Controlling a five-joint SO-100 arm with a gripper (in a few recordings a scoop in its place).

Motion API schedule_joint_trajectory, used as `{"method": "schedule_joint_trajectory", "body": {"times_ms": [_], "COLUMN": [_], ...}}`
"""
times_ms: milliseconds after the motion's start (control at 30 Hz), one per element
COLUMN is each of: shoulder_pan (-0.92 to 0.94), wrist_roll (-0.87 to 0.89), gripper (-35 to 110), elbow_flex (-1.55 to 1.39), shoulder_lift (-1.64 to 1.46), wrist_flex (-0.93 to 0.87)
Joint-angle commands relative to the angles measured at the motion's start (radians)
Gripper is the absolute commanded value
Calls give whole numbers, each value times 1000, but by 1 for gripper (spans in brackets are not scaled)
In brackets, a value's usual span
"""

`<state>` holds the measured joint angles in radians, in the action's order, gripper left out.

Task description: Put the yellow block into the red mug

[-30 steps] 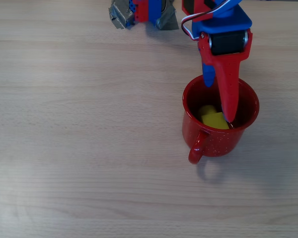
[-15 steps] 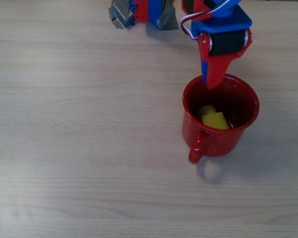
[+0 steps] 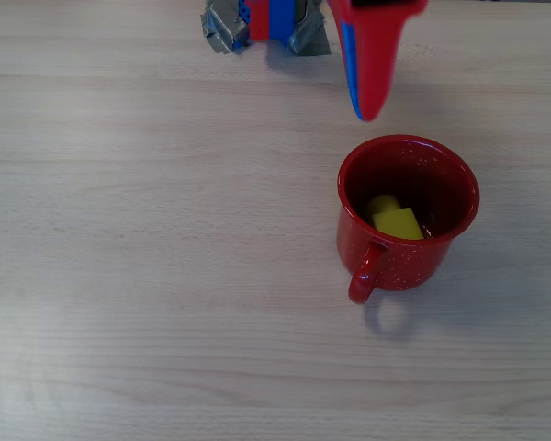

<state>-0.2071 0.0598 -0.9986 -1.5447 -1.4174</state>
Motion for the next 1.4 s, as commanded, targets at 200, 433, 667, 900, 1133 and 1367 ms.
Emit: {"method": "schedule_joint_trajectory", "body": {"times_ms": [200, 433, 667, 900, 1133, 1367], "shoulder_pan": [170, 256, 242, 198, 146, 175], "wrist_roll": [-32, -69, -83, -66, -58, -77], "gripper": [0, 0, 0, 0, 0, 0], "elbow_flex": [-345, -669, -1029, -1338, -1657, -1891], "shoulder_lift": [-403, -627, -893, -1098, -1358, -1529], "wrist_flex": [221, 311, 436, 469, 443, 442]}}
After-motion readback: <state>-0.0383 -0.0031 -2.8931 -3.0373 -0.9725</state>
